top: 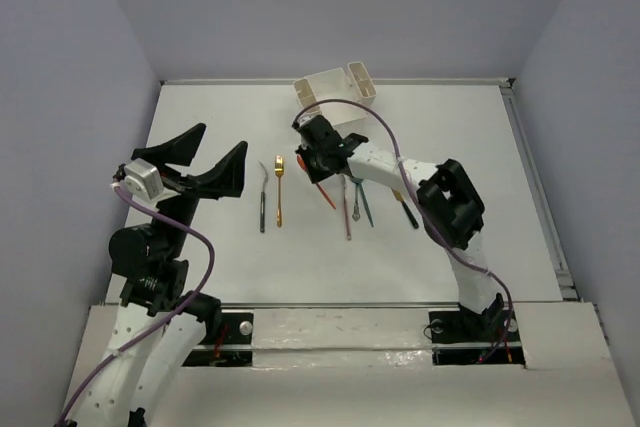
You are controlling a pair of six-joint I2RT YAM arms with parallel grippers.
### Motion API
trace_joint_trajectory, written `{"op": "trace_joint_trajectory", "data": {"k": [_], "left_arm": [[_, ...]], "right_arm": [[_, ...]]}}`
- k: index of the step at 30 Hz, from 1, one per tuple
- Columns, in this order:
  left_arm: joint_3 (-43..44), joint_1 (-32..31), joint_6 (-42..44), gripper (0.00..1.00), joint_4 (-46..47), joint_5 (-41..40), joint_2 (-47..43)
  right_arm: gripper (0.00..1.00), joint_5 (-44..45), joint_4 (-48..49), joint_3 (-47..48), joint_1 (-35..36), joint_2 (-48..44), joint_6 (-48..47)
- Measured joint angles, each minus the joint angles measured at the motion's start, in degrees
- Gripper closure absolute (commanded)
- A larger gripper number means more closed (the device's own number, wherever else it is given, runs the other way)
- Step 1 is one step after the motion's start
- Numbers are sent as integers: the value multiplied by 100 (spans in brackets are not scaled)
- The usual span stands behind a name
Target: Sort the eating utensils into containers
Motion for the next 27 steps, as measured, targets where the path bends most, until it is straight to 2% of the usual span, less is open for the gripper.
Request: {"op": "trace_joint_trajectory", "data": {"k": [8,14,18,27], "left_arm": [[2,0,0,1,0,-9,-2],[2,0,0,1,0,-9,-2],[2,-2,0,1,2,-24,7],[87,-2,7,1,-11,-81,249]], "right_arm": [[100,-518,1532,-538,-431,-1333,321],[100,-706,3322,-658,-793,-1589,577],[100,-841,4291,-455,-1032,-1300,739],[100,-1001,4946,1797,-1362,581,715]]}}
